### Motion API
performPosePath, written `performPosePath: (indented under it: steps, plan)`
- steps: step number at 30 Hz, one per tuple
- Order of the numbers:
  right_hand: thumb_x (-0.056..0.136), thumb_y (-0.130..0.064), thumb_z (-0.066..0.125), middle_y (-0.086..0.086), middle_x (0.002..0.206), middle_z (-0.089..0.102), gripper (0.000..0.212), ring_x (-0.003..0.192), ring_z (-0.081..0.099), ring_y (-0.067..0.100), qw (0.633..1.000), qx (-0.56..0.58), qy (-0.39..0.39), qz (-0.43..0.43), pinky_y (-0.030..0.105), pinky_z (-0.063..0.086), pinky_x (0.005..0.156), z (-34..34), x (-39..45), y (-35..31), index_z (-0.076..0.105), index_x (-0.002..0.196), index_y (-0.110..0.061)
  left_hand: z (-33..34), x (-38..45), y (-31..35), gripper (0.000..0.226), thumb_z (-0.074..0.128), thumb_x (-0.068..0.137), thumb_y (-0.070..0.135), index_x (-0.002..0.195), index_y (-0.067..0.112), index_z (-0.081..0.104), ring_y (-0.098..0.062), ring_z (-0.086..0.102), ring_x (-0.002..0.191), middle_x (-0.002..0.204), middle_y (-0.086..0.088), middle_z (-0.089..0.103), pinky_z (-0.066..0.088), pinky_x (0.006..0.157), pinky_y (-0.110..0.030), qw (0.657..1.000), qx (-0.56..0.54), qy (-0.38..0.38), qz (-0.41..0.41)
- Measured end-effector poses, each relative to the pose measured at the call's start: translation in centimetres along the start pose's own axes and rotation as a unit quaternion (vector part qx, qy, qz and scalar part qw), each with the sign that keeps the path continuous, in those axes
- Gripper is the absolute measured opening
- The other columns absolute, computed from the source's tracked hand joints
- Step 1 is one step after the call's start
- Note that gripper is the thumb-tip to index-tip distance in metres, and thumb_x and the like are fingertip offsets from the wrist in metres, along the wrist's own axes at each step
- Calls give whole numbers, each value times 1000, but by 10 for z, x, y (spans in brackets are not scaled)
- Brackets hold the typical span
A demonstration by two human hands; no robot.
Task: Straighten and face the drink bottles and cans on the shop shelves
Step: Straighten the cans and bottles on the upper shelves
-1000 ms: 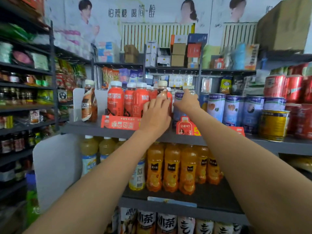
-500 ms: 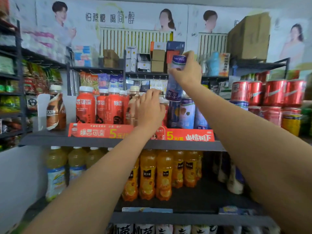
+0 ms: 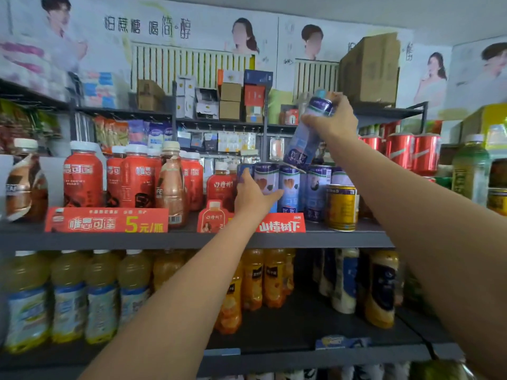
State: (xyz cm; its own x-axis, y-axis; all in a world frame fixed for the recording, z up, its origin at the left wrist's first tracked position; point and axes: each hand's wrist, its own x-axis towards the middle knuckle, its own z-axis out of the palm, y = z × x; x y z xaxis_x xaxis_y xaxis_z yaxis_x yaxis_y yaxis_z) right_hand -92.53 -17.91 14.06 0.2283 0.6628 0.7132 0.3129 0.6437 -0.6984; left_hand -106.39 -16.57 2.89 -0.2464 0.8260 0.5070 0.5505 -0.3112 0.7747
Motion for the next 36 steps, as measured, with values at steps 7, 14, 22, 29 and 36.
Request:
performPosePath:
  steps: [7,14,22,29,36]
  plan:
    - [76,-19,75,10,116,53,61,95,50,21,961,-227,-149,-58,32,46,85,-2,1,31,42,126,-7,6,11,-5,48,69,82,31,118,9,47,-29,57,107,118,-10,58,45,84,-36,997,74,34,-3]
    - [71,-34,79,12,109,61,61,105,54,31,918,-336,-202,-62,37,41,82,5,1,52,45,114,-10,16,8,4,41,66,84,28,116,8,50,-25,55,108,118,-8,57,41,81,-31,996,81,18,26]
    - [70,-46,76,13,127,52,62,135,24,35,897,-378,-220,-66,52,18,109,-4,2,78,44,113,-14,24,11,5,45,66,85,26,122,7,48,-27,54,112,122,-10,54,44,92,-36,997,70,-5,28]
    - [77,-53,65,13,121,55,59,128,28,32,870,-432,-182,-150,45,26,102,-3,-4,89,46,120,-16,30,12,5,45,65,85,27,121,8,47,-28,56,110,121,-10,57,45,90,-37,997,68,3,26]
    - [83,-57,56,14,133,40,61,128,33,34,827,-506,-181,-165,52,24,108,-14,4,85,46,127,-15,43,10,10,46,65,85,28,120,9,41,-30,55,108,123,-11,52,45,86,-38,997,64,35,22]
